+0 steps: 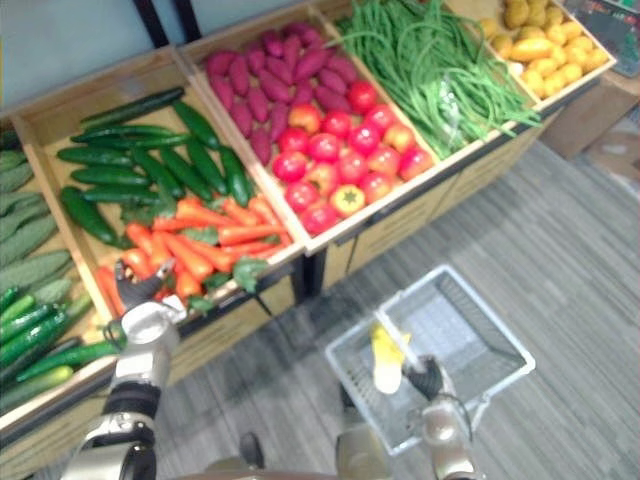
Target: Pick vegetable in the basket
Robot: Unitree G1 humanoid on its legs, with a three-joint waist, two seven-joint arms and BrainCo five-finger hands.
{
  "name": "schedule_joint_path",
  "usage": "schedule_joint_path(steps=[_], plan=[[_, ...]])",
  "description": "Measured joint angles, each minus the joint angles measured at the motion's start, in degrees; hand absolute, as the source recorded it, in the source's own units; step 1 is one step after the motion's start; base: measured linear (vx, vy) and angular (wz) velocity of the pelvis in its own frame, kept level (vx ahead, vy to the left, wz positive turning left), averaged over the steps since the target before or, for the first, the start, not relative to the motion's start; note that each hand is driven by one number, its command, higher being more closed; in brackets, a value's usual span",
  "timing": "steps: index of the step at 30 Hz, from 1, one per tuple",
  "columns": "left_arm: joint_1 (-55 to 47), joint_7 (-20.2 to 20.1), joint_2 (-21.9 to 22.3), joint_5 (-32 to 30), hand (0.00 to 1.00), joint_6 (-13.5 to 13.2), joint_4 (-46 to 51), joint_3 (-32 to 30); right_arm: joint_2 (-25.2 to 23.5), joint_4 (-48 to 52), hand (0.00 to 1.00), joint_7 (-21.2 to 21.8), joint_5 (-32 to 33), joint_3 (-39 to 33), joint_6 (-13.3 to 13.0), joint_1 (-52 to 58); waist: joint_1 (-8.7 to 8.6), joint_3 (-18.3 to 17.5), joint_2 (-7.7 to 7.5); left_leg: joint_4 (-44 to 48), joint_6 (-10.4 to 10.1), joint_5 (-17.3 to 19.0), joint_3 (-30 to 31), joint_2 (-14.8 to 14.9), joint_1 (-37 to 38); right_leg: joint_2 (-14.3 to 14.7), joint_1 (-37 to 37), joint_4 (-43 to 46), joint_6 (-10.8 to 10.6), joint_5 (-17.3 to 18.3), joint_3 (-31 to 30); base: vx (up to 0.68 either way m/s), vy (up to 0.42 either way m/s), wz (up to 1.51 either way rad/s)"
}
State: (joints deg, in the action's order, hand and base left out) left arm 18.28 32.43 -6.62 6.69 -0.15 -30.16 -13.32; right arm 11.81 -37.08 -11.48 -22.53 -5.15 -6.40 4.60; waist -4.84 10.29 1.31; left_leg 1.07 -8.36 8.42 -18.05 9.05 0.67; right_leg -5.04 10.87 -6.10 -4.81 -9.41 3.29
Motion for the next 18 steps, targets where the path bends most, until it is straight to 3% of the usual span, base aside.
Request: schedule_joint_path(steps=[11, 18], plan=[[3.9, 0.9, -0.6, -0.9, 0.0, 1.0, -4.3, -0.3, 0.1, -0.7, 1.0, -0.2, 0.0, 0.7, 0.0, -1.2, -0.16, 0.2, -0.33, -0.2, 0.1, -0.1, -0.5, -0.3, -0.6, -0.2, 1.0, 0.0, -0.3, -0.2, -0.5, 0.0, -0.002, -0.01], [7.9, -1.1, -3.3, -12.4, 0.0, 5.3, -11.2, -3.3, 0.1, -1.7, 1.0, 0.0, 0.1, 0.9, -0.1, -1.9, -0.6, 0.2, -0.33, -0.7, 0.3, -0.4, -0.5, -0.5, -0.5, -0.1, 1.1, 0.0, -0.3, -0.2, -0.5, -0.01, -0.027, 0.0]])
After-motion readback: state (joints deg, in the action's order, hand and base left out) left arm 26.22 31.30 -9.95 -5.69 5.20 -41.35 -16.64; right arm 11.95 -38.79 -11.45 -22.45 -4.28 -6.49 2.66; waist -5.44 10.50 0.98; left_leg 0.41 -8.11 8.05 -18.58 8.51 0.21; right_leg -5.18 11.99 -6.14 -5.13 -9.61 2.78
